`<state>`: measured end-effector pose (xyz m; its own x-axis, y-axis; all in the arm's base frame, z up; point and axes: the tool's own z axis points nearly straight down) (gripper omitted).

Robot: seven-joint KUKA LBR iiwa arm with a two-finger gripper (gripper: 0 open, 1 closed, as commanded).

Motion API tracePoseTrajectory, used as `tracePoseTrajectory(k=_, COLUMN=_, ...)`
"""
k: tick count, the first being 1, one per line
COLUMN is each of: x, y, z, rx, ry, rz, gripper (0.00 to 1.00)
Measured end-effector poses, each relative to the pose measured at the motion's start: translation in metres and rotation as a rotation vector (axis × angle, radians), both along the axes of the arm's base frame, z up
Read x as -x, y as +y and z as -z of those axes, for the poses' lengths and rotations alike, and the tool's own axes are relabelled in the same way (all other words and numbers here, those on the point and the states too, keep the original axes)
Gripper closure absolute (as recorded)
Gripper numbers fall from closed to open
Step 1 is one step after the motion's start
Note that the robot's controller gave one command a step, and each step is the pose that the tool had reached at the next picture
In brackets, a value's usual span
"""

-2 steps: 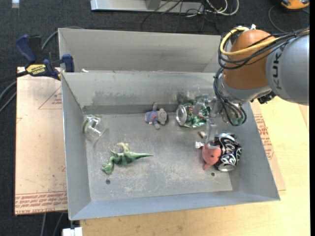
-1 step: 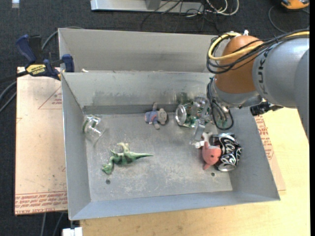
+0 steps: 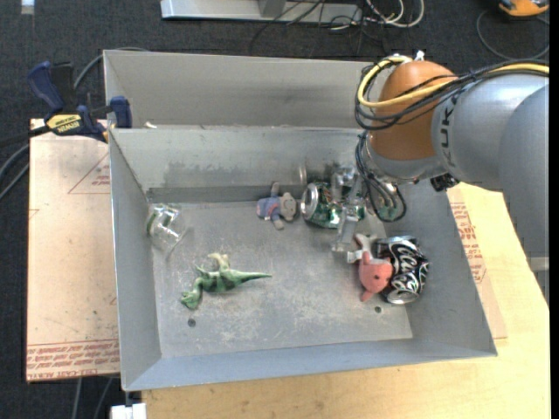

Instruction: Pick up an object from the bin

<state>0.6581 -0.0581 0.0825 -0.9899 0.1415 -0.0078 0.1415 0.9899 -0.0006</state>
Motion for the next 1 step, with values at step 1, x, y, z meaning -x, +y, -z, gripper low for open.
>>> tracePoseTrajectory(k=1, x=0.0047, y=-0.0432, z=0.0051, rx=-0.008, ry=-0.01, rz=0.219, gripper=1.0)
